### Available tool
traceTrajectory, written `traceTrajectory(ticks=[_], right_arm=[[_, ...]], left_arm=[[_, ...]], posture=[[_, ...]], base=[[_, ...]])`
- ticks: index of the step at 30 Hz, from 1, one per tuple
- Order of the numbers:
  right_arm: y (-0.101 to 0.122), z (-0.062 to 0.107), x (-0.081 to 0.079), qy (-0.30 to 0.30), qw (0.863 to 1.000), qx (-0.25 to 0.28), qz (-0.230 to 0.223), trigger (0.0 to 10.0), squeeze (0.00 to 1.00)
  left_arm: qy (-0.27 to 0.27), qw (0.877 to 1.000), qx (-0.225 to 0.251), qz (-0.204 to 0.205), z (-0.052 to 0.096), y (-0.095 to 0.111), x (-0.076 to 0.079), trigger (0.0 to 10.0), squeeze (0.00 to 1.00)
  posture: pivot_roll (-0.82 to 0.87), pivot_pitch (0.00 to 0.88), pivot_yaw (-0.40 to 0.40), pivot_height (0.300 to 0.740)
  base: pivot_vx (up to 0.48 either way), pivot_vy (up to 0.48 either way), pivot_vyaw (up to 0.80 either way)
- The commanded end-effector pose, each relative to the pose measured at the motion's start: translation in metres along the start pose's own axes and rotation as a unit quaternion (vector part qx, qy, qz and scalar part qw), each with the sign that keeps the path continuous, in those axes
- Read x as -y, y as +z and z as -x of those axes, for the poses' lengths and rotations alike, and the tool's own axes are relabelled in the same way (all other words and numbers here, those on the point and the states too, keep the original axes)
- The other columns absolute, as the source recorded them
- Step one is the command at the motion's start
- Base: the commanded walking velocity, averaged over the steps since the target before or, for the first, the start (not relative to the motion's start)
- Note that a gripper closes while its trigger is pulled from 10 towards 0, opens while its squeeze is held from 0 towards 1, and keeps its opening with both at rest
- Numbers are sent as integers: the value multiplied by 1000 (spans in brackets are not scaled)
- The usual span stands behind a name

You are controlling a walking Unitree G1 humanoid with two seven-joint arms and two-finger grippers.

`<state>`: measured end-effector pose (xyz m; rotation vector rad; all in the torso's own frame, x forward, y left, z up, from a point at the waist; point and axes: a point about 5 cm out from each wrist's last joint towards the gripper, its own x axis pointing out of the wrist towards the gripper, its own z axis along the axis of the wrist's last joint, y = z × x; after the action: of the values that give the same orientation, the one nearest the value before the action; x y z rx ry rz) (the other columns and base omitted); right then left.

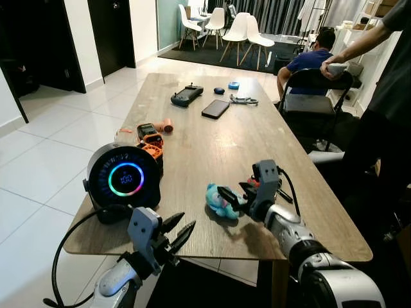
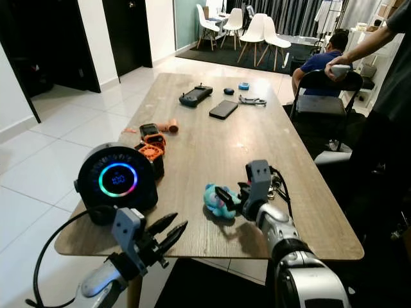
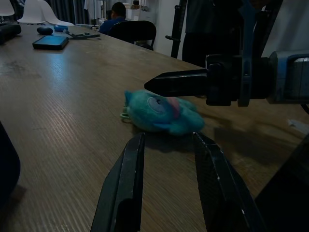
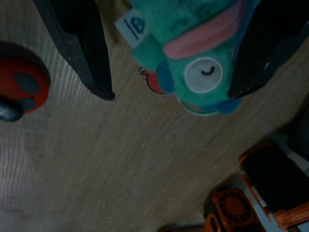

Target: Hang keys on a hook

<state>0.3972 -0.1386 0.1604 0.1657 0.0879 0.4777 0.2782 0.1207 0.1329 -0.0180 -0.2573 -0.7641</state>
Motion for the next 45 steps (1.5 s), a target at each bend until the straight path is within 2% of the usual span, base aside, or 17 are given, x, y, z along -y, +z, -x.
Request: traceTrajectory(ticks=[1, 12, 21, 26, 39, 45], right_arm=[[-6, 0, -1, -1, 1000, -27, 2, 10000, 0], [-11, -3, -10, 28, 998, -50, 29, 10000, 0], [-10, -2, -17, 78, 996, -16, 32, 10000, 0], [-18, 2, -16, 88, 995, -31, 42, 10000, 0], [-40, 9, -18, 108, 990, -86, -6, 10000, 0], [-43, 9, -19, 112, 989, -98, -4, 10000, 0]], left_arm=[[-2, 1000, 4, -7, -2, 3, 2, 10000, 0], [5, 1000, 6, -10, -1, 4, 1, 10000, 0], [14, 1000, 16, -8, -1, 7, -2, 10000, 0], [10, 1000, 16, -6, -3, 6, -1, 10000, 0], [2, 1000, 12, 6, -4, 3, 2, 10000, 0], [3, 1000, 11, 7, -4, 3, 2, 10000, 0]], posture=[[74, 177, -64, 740], [72, 173, -65, 740], [70, 171, -64, 740], [65, 170, -62, 740], [56, 163, -60, 740], [58, 162, -61, 740]], base=[[0, 0, 0], [0, 0, 0], [0, 0, 0], [0, 0, 0], [0, 0, 0], [0, 0, 0]])
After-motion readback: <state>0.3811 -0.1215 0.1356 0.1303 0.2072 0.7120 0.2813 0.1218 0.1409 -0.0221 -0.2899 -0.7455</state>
